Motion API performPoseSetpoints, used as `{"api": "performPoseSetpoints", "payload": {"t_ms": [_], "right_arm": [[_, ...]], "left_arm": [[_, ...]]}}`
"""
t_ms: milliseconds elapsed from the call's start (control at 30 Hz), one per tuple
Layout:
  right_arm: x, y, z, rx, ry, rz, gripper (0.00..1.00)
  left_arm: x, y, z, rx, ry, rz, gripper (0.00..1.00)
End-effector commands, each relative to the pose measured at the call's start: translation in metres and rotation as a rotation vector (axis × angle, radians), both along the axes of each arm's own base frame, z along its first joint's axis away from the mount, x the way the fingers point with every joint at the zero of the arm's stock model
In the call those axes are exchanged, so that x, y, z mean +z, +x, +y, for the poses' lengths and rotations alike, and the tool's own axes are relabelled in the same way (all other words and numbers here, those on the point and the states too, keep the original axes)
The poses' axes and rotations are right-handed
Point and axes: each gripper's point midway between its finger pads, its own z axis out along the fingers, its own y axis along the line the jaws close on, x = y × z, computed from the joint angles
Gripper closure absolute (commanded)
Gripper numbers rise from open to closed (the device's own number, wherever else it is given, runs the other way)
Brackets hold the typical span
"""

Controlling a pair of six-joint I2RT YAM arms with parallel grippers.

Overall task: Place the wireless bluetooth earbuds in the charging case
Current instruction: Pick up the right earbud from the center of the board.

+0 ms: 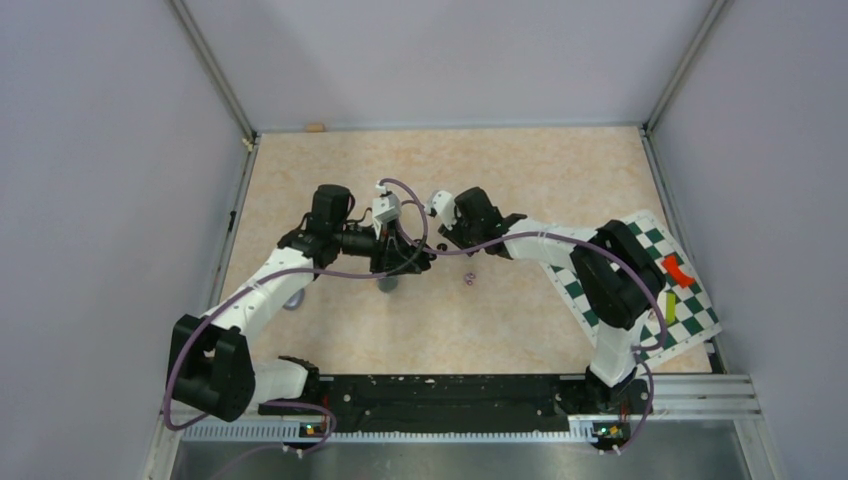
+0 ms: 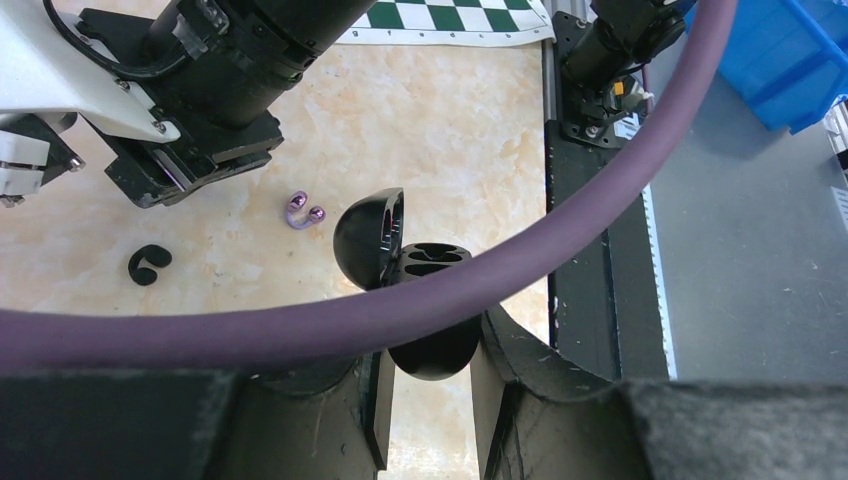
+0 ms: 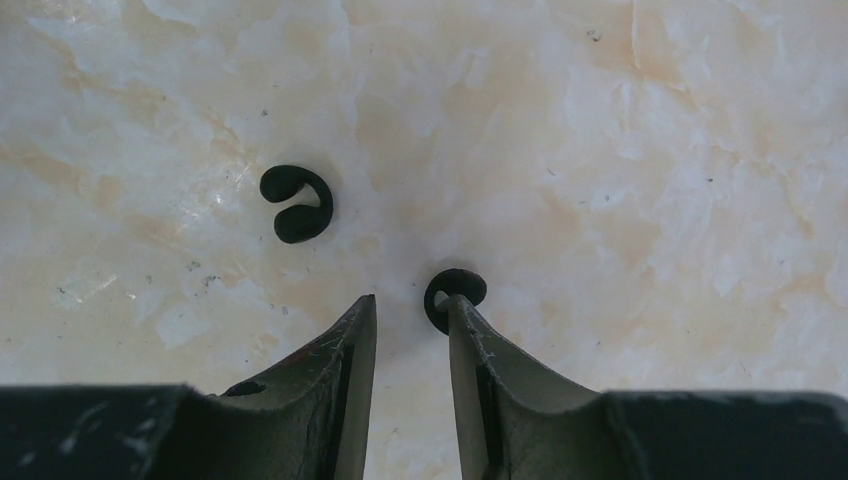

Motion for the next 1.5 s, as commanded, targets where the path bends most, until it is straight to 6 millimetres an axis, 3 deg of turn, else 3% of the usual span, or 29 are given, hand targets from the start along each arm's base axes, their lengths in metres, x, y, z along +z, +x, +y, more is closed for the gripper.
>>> {"api": "performPoseSetpoints", "payload": {"t_ms": [0, 433, 700, 1133, 1467], "right_arm": [[0.007, 0.007, 0.009, -0.024, 0.011, -0.023, 0.68], [-0.004, 0.007, 0.006, -0.023, -0.013, -0.027, 0.71], [-0.001, 0.014, 0.003, -0.042, -0.022, -0.071, 0.71], [0.005, 0.025, -0.007, -0.075, -0.057, -0.147, 0.93], [0.016, 0.028, -0.016, -0.101, -0.088, -0.183, 0.97]], "left_arm": [[0.019, 0.006, -0.004, -0.025, -0.035, -0.066, 1.00], [0.019, 0.006, -0.003, -0.025, -0.035, -0.064, 1.00], [0.019, 0.007, -0.003, -0.024, -0.033, -0.061, 1.00], [0.018, 0.007, -0.003, -0.026, -0.032, -0.049, 1.00], [0.018, 0.007, -0.003, -0.029, -0.033, -0.041, 1.00]]}}
